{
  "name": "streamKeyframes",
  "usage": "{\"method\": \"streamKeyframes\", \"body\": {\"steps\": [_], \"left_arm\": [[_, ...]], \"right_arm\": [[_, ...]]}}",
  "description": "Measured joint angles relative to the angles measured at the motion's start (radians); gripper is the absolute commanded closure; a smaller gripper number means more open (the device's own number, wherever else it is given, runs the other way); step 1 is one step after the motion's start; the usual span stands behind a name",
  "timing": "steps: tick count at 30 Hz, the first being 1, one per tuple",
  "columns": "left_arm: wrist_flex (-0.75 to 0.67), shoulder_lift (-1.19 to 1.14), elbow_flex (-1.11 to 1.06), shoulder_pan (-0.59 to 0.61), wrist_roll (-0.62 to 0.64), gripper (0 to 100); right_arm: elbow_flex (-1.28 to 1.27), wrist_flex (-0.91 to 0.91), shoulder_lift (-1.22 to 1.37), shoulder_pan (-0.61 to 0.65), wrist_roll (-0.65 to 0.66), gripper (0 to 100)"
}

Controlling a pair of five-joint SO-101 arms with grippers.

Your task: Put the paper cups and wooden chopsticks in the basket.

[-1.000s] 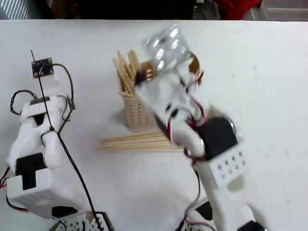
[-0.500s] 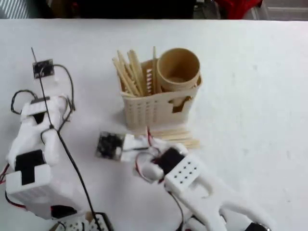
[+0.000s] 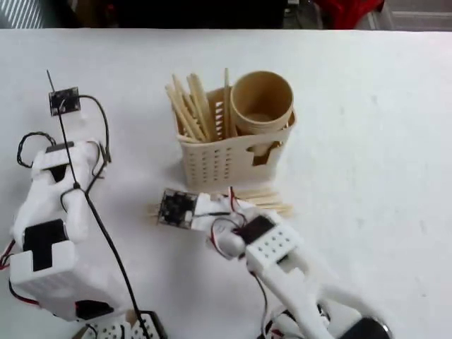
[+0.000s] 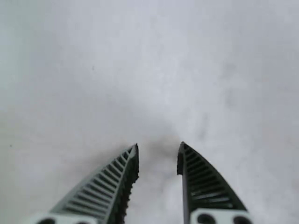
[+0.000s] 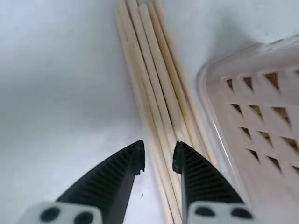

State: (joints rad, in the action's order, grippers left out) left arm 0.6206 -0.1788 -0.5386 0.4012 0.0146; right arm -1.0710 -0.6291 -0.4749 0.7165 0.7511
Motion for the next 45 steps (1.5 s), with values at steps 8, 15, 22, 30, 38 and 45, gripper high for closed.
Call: {"method": "streamKeyframes", "body": {"steps": [8,15,22,30,38,45], "left_arm": [[0.000,0.000,0.000,0.000,0.000,85],[0.000,0.000,0.000,0.000,0.000,85],[0.000,0.000,0.000,0.000,0.000,85],[0.000,0.000,0.000,0.000,0.000,85],[0.000,0.000,0.000,0.000,0.000,85],[0.000,0.000,0.000,0.000,0.000,85]], "right_arm": [[0.143,0.017,0.290,-0.020,-0.018,88.5],[0.129,0.015,0.269,-0.017,-0.018,88.6],[0.112,-0.041,0.206,-0.018,-0.018,98.7],[0.110,-0.041,0.206,-0.018,-0.018,97.8],[0.104,-0.064,0.206,0.018,-0.018,86.8],[0.092,-0.153,0.166,0.080,-0.018,86.8]]}}
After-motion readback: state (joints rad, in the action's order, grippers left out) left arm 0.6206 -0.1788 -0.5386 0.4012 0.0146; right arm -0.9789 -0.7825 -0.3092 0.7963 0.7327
